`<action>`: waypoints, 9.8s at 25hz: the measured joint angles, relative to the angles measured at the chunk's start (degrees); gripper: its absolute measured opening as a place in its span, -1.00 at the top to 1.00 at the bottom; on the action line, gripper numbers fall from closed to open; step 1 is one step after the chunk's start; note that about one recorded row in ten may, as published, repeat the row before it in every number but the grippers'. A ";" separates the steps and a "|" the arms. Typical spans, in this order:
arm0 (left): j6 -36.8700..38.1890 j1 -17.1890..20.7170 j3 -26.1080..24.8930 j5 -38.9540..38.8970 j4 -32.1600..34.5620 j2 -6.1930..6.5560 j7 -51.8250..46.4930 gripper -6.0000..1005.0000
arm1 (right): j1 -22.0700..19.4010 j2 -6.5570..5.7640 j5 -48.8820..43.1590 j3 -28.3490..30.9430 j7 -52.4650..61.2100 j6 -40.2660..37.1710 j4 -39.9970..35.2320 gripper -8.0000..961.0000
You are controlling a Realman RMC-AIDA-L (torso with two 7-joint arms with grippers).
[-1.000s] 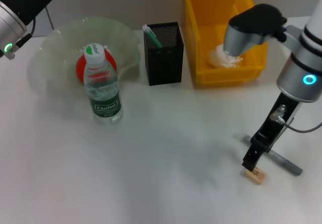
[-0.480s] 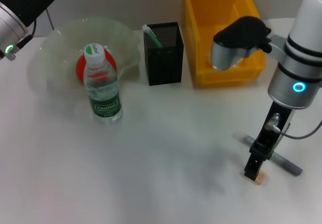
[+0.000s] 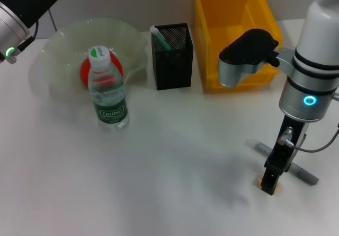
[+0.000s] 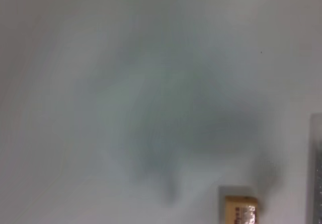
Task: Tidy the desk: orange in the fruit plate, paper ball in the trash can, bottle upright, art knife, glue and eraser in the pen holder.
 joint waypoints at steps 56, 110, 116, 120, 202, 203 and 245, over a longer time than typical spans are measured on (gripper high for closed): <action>0.00 -0.14 0.00 -0.09 0.00 0.08 0.70 -0.41 | 1.82 0.52 4.78 -14.30 7.76 5.79 3.18 -0.39; 2.38 0.55 0.00 -0.08 0.45 0.17 0.70 -0.41 | 2.44 0.52 4.46 -16.00 9.11 8.01 5.90 -0.02; 2.38 0.56 0.00 -0.08 0.47 0.21 0.70 -0.41 | 2.51 0.52 4.46 -15.99 9.32 8.04 5.89 0.00; 2.38 0.62 0.00 -0.08 0.47 0.26 0.70 -0.41 | 2.73 0.52 4.46 -15.89 9.74 8.05 6.19 0.02; 3.78 1.54 -0.10 -0.08 0.88 0.44 1.59 -0.41 | -20.37 -0.09 8.93 -15.00 1.02 60.81 -24.03 0.45; 3.78 1.54 -0.10 -0.08 0.88 0.44 1.59 -0.41 | -19.81 -0.09 9.06 -15.01 0.99 61.55 -22.73 0.45; 3.66 1.27 -0.49 0.08 0.88 0.44 2.57 -0.41 | -20.53 -0.12 32.02 -15.04 -12.64 68.65 -21.71 -0.23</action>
